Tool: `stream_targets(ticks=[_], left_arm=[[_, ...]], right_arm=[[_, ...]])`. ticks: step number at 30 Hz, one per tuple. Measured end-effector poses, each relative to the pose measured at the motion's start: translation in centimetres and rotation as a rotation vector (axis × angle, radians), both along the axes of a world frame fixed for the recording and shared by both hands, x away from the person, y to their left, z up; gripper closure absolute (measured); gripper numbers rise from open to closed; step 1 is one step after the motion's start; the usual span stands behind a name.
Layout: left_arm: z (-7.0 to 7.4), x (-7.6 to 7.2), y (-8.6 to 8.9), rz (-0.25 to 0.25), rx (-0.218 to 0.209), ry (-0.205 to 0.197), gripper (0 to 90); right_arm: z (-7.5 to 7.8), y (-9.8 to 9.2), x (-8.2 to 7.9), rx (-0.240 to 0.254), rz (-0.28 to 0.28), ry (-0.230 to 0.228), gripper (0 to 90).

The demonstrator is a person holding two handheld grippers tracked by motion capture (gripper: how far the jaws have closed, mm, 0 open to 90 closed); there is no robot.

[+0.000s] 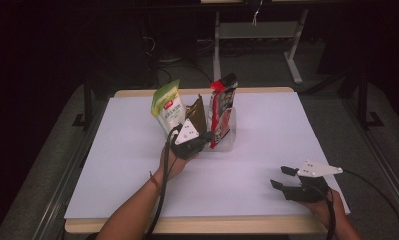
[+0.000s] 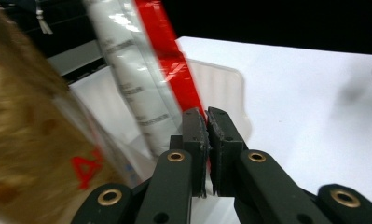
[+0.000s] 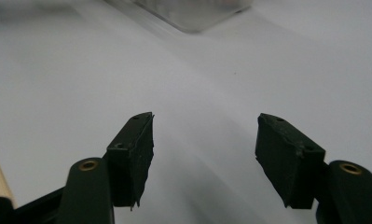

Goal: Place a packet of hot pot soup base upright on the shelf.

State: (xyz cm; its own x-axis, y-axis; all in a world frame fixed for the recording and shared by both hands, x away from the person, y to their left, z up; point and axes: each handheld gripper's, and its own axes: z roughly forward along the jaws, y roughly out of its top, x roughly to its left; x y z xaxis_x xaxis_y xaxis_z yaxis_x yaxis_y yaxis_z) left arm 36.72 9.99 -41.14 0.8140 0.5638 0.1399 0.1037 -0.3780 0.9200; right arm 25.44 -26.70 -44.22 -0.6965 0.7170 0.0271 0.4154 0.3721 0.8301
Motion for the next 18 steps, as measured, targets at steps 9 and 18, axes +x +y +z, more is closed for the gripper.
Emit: stream_targets(ticks=[9, 18], left_arm=[[-0.7, 0.1, -1.0, 0.01, 0.031, 0.0, 86.7], [-1.6, 0.5, -1.5, 0.053, 0.124, 0.004, 89.4]], right_arm=[[-0.1, 0.2, 0.0, -0.007, 0.001, 0.008, 36.5], [-0.3, 0.2, -0.1, -0.017, -0.002, 0.013, 36.5]])
